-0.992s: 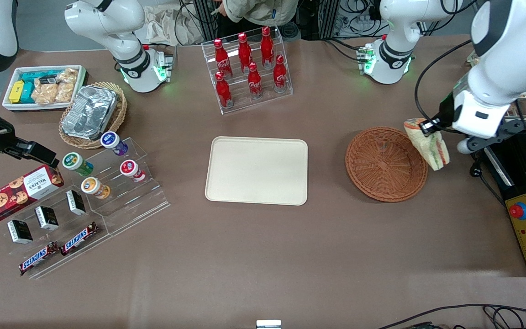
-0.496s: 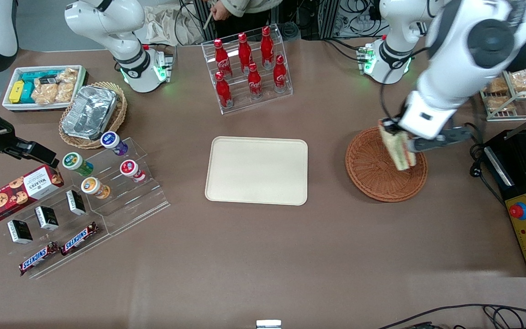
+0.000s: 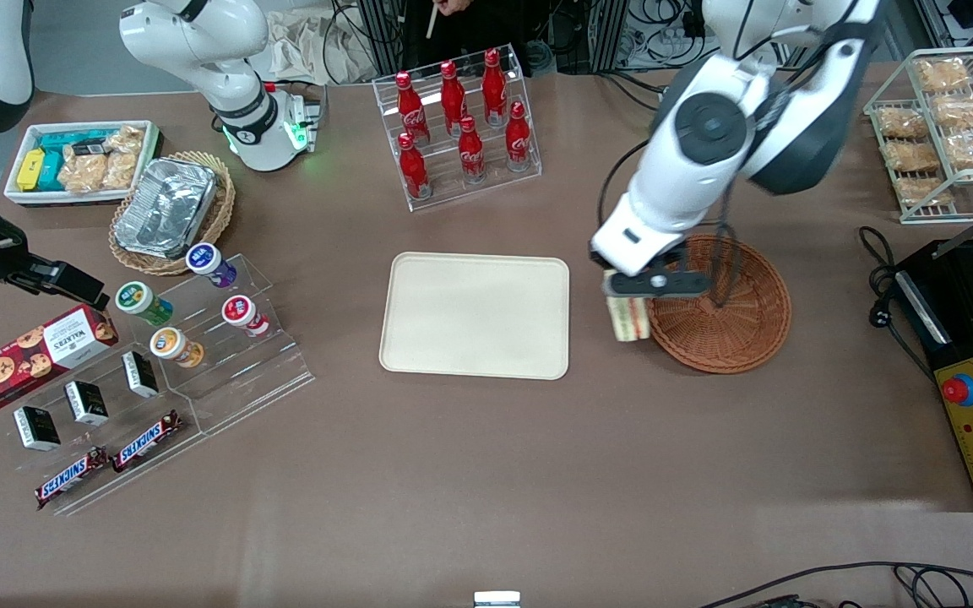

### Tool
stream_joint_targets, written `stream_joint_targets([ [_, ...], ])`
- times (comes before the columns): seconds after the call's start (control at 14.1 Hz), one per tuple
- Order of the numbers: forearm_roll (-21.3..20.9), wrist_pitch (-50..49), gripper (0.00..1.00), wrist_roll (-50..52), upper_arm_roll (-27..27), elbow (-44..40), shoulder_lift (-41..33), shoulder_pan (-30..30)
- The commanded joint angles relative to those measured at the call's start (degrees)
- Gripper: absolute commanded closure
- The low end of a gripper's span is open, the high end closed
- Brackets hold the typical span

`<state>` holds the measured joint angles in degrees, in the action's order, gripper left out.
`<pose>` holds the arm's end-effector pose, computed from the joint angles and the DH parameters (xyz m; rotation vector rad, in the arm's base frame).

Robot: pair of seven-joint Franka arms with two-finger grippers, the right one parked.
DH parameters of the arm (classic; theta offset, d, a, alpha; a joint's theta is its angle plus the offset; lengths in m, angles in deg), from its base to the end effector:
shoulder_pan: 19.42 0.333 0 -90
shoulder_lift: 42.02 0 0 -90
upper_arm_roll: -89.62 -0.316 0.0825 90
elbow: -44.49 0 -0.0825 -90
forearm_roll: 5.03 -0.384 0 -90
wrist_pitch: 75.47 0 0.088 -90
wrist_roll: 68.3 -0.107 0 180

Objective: Place sandwich from basket to tray
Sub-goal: 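Carry the sandwich over the cream tray and lower it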

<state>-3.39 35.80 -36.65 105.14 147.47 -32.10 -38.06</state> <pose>0.5045 -0.3353 0.4509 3.0910 -0.0460 -0.0901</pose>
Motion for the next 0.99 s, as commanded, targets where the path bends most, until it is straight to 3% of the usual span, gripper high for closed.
stream_joint_targets([
  [0.0, -0.59, 3.33, 1.00, -0.28, -0.23, -1.29, 5.18, -2.45],
  [0.64, -2.95, 20.91, 0.97, -0.89, -0.40, 3.11, 15.82, -7.73],
  [0.92, -4.54, 22.15, 0.96, -0.89, -0.31, 3.11, 18.29, -7.82],
])
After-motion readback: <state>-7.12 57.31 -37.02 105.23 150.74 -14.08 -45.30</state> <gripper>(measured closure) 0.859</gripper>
